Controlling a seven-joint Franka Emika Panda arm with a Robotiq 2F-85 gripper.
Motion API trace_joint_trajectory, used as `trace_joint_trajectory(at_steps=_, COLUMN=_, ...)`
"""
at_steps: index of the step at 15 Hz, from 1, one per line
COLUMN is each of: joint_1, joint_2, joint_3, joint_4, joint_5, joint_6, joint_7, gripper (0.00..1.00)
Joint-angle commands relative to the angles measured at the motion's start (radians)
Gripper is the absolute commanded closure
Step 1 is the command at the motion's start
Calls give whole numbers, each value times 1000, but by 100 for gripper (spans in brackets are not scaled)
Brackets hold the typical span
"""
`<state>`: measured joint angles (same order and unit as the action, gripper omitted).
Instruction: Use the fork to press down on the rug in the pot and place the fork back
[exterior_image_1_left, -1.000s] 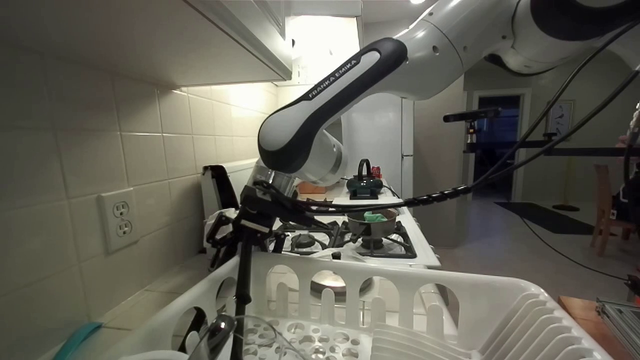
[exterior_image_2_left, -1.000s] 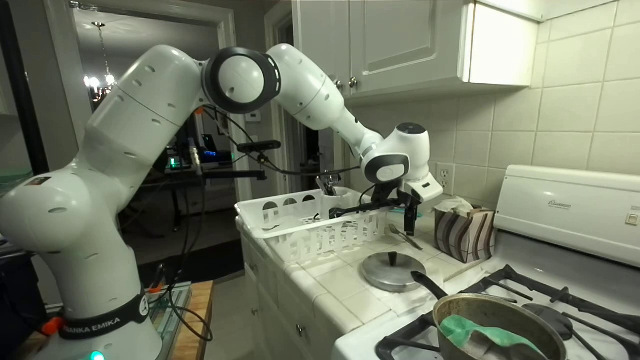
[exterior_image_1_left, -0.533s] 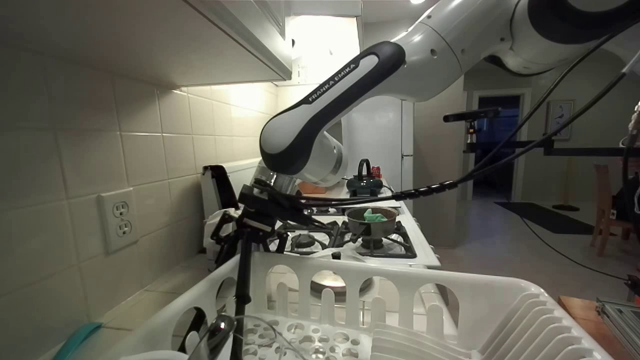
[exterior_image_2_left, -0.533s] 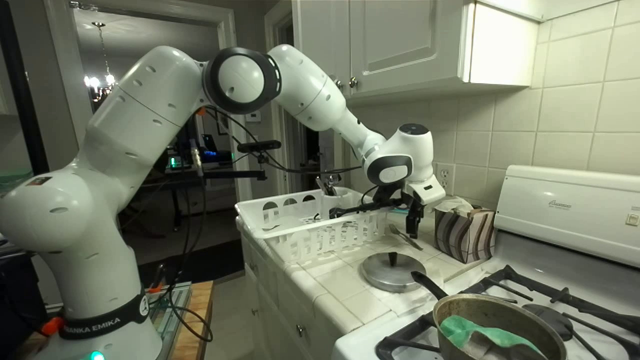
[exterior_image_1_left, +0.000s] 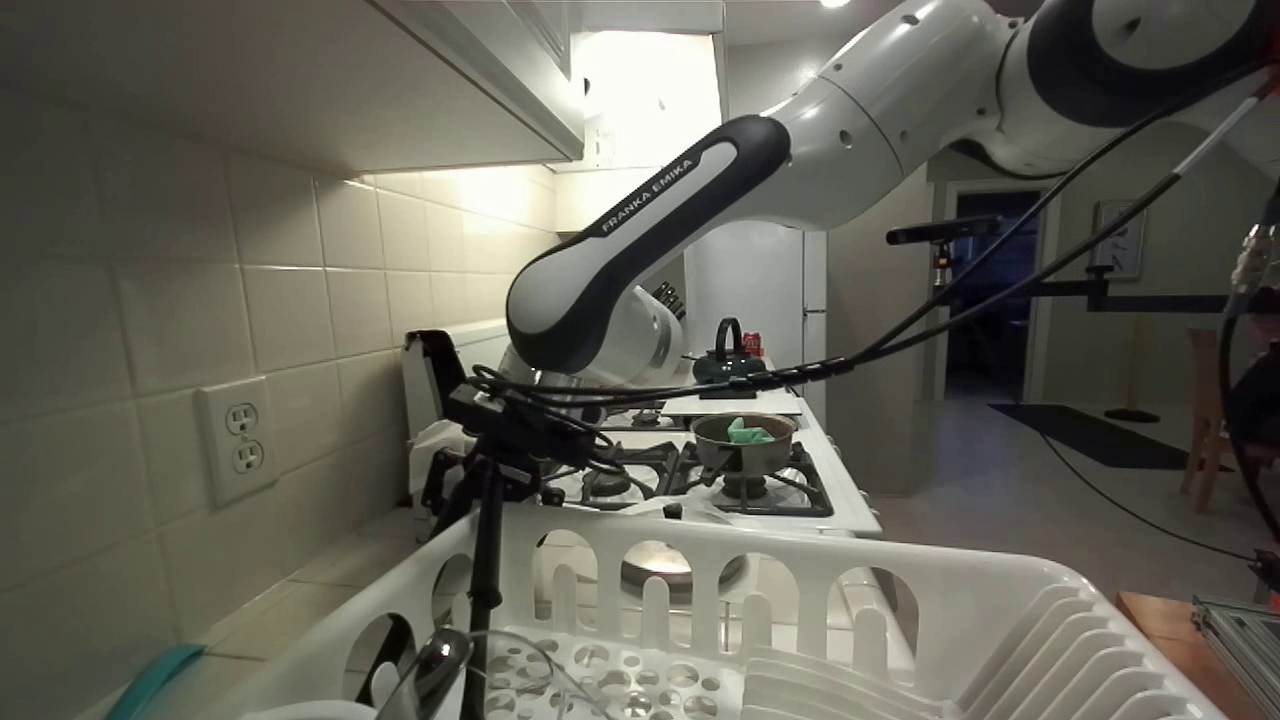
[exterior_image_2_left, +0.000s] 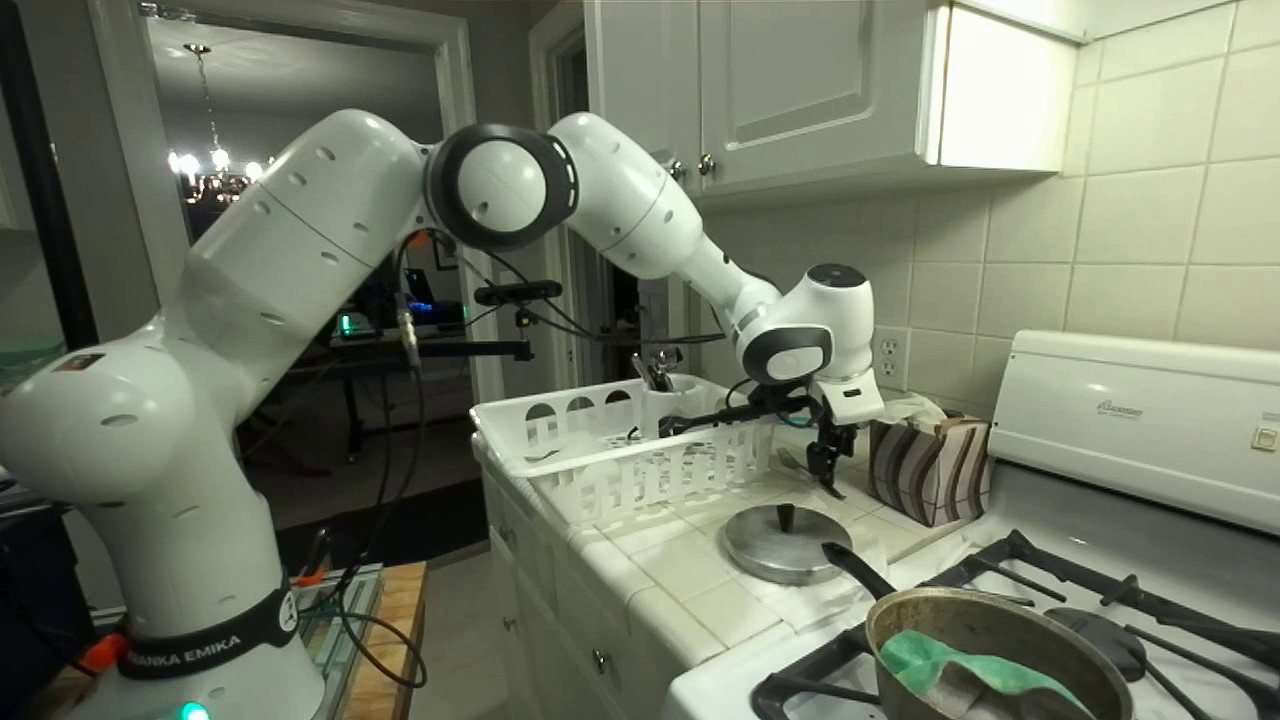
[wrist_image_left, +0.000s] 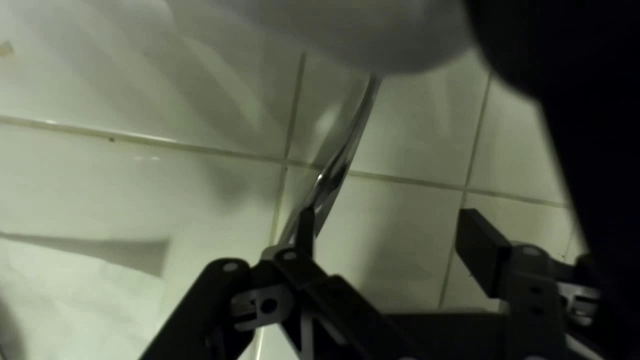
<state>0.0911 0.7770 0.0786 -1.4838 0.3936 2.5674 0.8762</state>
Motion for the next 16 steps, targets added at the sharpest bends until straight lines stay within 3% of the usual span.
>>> trace_joint_trajectory(at_steps=1, joint_1=5, joint_2=26, joint_3=2, joint_4=66, joint_5=26, joint_6=-81, joint_7=68, gripper=35)
trace_joint_trajectory(at_steps=9, joint_1=-17, joint_2=39, joint_3=13, joint_4=131, joint_5=33, joint_6=-287, joint_7=123, gripper=25)
trace_joint_trajectory(at_steps=13, joint_1=-29, joint_2=78, joint_3=11, joint_4=164, joint_5=37, joint_6=-307, joint_7=123, gripper=38)
trace_joint_trajectory(at_steps=16, joint_1=-31, joint_2=120, joint_3=5, joint_4=208, joint_5=29, joint_6=-302, joint_7=128, gripper=41)
